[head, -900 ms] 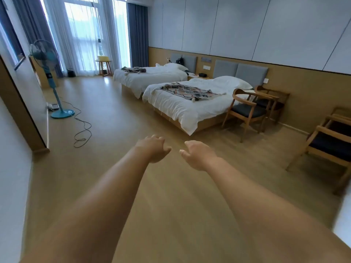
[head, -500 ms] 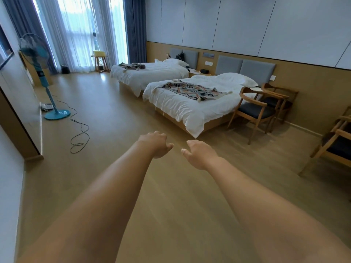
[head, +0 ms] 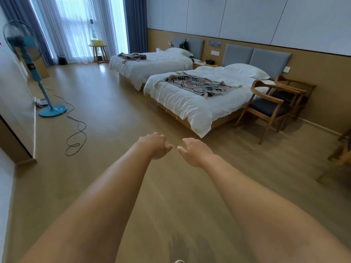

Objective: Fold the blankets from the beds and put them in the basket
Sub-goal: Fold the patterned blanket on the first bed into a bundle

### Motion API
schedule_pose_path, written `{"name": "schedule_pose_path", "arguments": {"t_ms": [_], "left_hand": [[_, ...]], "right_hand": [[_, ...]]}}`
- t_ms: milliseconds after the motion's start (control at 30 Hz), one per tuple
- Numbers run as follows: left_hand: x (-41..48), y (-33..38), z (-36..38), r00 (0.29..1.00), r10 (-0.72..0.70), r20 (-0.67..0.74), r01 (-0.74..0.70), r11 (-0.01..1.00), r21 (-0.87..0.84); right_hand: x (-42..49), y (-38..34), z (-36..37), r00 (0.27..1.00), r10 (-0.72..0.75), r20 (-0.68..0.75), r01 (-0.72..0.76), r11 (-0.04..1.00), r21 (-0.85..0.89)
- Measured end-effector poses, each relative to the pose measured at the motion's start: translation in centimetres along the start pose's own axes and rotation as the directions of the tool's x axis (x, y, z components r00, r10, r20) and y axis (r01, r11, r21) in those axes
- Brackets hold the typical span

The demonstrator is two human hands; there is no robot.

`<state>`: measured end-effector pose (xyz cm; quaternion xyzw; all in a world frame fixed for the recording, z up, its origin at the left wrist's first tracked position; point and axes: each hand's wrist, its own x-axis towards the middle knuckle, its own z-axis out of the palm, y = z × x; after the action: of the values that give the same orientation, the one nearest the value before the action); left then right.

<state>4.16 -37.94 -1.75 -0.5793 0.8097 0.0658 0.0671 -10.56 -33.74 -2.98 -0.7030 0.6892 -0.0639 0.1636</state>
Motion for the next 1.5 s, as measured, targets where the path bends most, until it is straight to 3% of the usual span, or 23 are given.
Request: {"name": "schedule_pose_path", "arguments": {"t_ms": [400,667,1200,1500], "left_hand": [[22.1,-1.7,-4.8,0.999,-0.031,-0.014,0.03,0.999,-0.042],[34.9,-7.2,-6.1,0.997,-0.077,0.028,0.078,0.997,-0.029],[65.0,-20.9,-14.3,0.999,0.041,0.011,-0.041,0.999,-0.031],[82.1,-24.4,-15.1,0.996,0.062,0.058,-0.06,0.998,-0.03]], "right_hand": [[23.8,4.9,-5.1,1.0,-0.022,0.004,0.022,0.999,0.023],[37.2,4.9,-5.1,0.997,-0.034,0.066,0.034,0.999,0.003],[69.1,1.2,-8.4,0.996,0.089,0.009,-0.09,0.993,0.075],[86.2,3.7,-10.1,0.995,0.098,0.008,-0.099,0.991,0.085]]}}
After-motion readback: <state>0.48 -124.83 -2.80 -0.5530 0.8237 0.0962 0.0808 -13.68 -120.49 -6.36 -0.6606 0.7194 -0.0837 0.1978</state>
